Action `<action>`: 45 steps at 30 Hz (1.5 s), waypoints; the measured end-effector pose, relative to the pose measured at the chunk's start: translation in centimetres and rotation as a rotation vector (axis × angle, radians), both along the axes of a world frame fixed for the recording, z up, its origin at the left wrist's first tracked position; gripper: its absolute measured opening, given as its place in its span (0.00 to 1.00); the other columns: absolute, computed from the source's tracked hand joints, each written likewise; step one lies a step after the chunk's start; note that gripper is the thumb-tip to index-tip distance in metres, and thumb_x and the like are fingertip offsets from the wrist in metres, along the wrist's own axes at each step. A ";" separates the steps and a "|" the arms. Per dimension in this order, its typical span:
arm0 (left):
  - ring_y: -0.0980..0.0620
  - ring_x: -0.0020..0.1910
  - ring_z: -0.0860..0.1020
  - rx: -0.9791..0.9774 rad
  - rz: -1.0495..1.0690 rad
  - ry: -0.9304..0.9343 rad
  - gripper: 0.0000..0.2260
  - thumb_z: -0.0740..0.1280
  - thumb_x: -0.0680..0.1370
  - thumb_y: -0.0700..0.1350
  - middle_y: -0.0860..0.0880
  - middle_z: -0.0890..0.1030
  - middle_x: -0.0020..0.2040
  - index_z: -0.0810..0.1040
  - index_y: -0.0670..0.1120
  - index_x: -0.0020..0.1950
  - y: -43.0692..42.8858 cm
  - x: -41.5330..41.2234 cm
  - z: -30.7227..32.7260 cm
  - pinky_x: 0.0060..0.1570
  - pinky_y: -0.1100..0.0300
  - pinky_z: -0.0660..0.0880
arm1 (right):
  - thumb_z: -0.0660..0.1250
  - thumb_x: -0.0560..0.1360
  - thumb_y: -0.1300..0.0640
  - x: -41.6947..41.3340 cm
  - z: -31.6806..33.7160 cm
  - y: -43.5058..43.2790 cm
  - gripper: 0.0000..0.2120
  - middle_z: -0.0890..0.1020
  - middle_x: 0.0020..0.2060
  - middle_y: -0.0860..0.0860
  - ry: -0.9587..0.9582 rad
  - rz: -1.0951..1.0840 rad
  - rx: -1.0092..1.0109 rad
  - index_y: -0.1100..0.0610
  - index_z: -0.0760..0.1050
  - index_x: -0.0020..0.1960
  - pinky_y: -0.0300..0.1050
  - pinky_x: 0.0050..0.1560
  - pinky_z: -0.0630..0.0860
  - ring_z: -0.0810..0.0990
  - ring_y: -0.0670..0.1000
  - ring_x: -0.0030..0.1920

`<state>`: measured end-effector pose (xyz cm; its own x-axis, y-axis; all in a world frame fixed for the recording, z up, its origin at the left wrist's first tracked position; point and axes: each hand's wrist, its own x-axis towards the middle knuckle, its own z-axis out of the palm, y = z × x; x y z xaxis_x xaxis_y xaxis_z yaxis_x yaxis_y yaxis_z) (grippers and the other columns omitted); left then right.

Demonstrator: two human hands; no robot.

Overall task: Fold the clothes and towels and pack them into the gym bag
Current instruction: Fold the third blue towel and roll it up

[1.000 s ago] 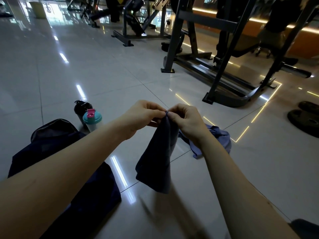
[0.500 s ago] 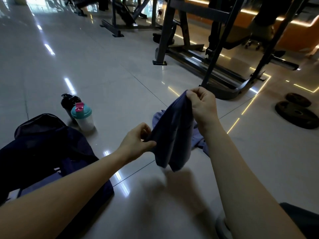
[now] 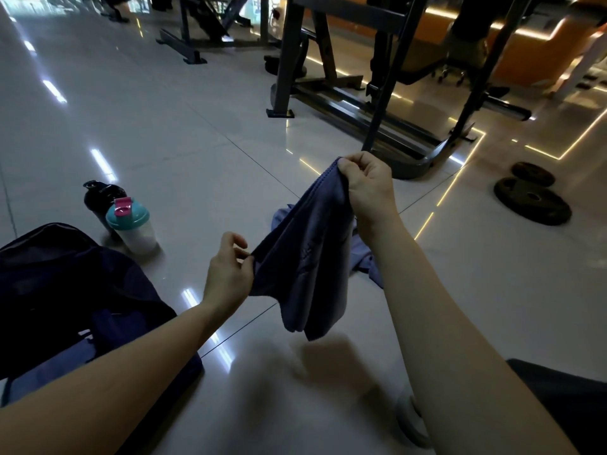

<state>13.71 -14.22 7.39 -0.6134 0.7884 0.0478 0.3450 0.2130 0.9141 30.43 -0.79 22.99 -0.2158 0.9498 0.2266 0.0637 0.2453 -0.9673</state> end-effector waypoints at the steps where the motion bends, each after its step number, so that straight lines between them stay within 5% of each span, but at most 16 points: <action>1: 0.49 0.40 0.82 0.008 0.015 0.033 0.09 0.63 0.80 0.37 0.51 0.81 0.46 0.71 0.52 0.49 0.0 -0.1 0.0 0.32 0.57 0.78 | 0.65 0.80 0.61 -0.1 -0.2 0.0 0.07 0.77 0.36 0.48 -0.001 -0.005 -0.009 0.57 0.78 0.44 0.32 0.38 0.72 0.74 0.38 0.34; 4: 0.54 0.39 0.81 0.002 0.007 0.097 0.14 0.60 0.75 0.32 0.54 0.82 0.41 0.78 0.51 0.42 -0.2 -0.2 -0.1 0.34 0.66 0.74 | 0.65 0.80 0.62 -0.1 -0.4 0.0 0.08 0.77 0.35 0.47 0.030 -0.026 -0.038 0.56 0.77 0.42 0.31 0.37 0.72 0.73 0.37 0.31; 6: 0.55 0.40 0.81 -0.023 -0.022 0.053 0.17 0.60 0.73 0.32 0.54 0.83 0.38 0.82 0.51 0.40 -0.4 -0.5 -0.7 0.40 0.61 0.77 | 0.65 0.80 0.62 -0.1 -0.4 0.0 0.09 0.77 0.35 0.47 0.045 -0.039 -0.052 0.55 0.77 0.41 0.32 0.37 0.72 0.73 0.37 0.32; 9: 0.49 0.45 0.83 -0.021 -0.101 -0.118 0.17 0.60 0.74 0.32 0.51 0.85 0.41 0.85 0.48 0.44 -0.8 -0.6 -1.3 0.50 0.50 0.82 | 0.66 0.80 0.61 -0.1 -0.4 0.1 0.10 0.77 0.35 0.48 0.053 -0.055 -0.067 0.54 0.77 0.40 0.37 0.40 0.73 0.74 0.42 0.36; 13: 0.60 0.48 0.83 -0.073 -0.199 -0.154 0.09 0.71 0.76 0.39 0.55 0.86 0.47 0.83 0.51 0.53 -0.7 0.3 -1.4 0.54 0.57 0.79 | 0.66 0.80 0.61 -0.1 -0.7 0.1 0.08 0.78 0.37 0.49 0.049 -0.052 -0.078 0.55 0.78 0.42 0.39 0.43 0.74 0.75 0.45 0.39; 21: 0.65 0.49 0.82 -0.067 -0.117 -0.085 0.14 0.78 0.72 0.47 0.58 0.85 0.48 0.84 0.51 0.56 1.0 1.4 -1.6 0.50 0.70 0.74 | 0.66 0.80 0.60 0.1 0.1 0.4 0.08 0.79 0.37 0.48 0.086 -0.042 -0.070 0.55 0.78 0.43 0.36 0.40 0.75 0.76 0.42 0.37; 26: 0.64 0.43 0.81 -0.083 -0.076 0.036 0.03 0.75 0.74 0.45 0.59 0.84 0.42 0.85 0.54 0.46 1.5 1.5 -1.1 0.47 0.66 0.75 | 0.66 0.80 0.62 0.6 0.1 1.2 0.09 0.79 0.35 0.48 0.131 -0.075 -0.048 0.55 0.78 0.41 0.36 0.39 0.74 0.76 0.42 0.35; 32: 0.57 0.40 0.82 -0.039 -0.012 0.047 0.04 0.71 0.73 0.41 0.55 0.84 0.38 0.82 0.51 0.42 1.0 -1.4 0.2 0.40 0.64 0.76 | 0.65 0.79 0.60 2.6 -2.4 4.1 0.08 0.80 0.41 0.51 0.117 -0.226 -0.115 0.53 0.78 0.43 0.44 0.47 0.76 0.77 0.49 0.44; 39: 0.51 0.38 0.83 0.052 -0.065 -0.038 0.06 0.72 0.74 0.33 0.48 0.85 0.37 0.82 0.44 0.42 0.6 -5.8 3.2 0.48 0.52 0.79 | 0.64 0.80 0.60 5.1 -6.7 5.9 0.04 0.77 0.41 0.50 0.007 -0.314 -0.172 0.57 0.77 0.50 0.41 0.42 0.72 0.75 0.48 0.43; 45: 0.50 0.41 0.83 0.088 -0.060 -0.093 0.08 0.74 0.74 0.33 0.49 0.85 0.37 0.83 0.46 0.42 0.7 -9.7 6.6 0.50 0.55 0.80 | 0.67 0.78 0.58 5.7 -9.1 6.2 0.05 0.79 0.42 0.53 -0.006 -0.214 -0.199 0.51 0.77 0.44 0.56 0.52 0.76 0.77 0.56 0.47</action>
